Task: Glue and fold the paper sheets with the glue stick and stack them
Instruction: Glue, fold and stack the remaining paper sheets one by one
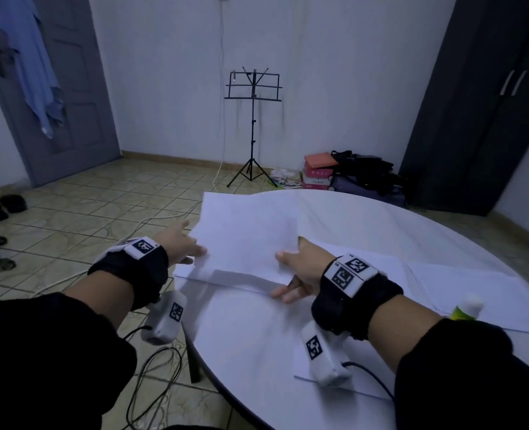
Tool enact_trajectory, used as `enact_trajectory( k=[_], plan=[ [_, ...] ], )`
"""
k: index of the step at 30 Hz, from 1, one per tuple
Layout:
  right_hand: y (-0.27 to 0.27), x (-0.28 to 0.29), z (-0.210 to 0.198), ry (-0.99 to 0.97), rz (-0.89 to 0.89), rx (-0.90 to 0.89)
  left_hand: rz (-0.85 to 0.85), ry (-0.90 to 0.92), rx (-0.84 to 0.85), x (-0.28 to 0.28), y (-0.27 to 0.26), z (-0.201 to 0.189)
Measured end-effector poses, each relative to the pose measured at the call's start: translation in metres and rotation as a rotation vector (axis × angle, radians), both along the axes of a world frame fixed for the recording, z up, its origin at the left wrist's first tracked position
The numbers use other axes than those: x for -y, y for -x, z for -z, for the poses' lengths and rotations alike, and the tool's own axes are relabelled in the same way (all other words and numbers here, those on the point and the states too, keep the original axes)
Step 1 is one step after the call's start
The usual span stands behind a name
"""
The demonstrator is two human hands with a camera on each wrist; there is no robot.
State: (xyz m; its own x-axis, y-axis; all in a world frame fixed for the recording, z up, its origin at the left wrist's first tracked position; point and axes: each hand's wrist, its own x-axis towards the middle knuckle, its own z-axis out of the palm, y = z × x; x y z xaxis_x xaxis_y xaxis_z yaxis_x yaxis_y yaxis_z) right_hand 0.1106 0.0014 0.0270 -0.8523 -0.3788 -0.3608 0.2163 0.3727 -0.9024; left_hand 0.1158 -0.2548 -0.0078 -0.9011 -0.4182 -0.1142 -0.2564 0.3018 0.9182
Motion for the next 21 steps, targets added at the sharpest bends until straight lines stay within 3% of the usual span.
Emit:
enact_trajectory(
  k=[5, 9, 16, 21],
  plan=[
    [-0.017, -0.074, 0.000, -0.070, 0.173, -0.092, 0.130, 0.046, -0.133, -0.055, -0.025, -0.005],
    [-0.035, -0.138, 0.011, -0.239, 0.208, -0.104, 0.384, 0.148, -0.001, -0.105, -0.044, -0.006],
    [-0.049, -0.205, 0.019, -0.689, 0.123, -0.080, 0.626, 0.308, 0.206, -0.163, -0.047, 0.006],
    [-0.049, -0.213, 0.028, -0.749, 0.088, -0.049, 0.712, 0.395, 0.313, -0.181, -0.047, 0.012]
  ],
)
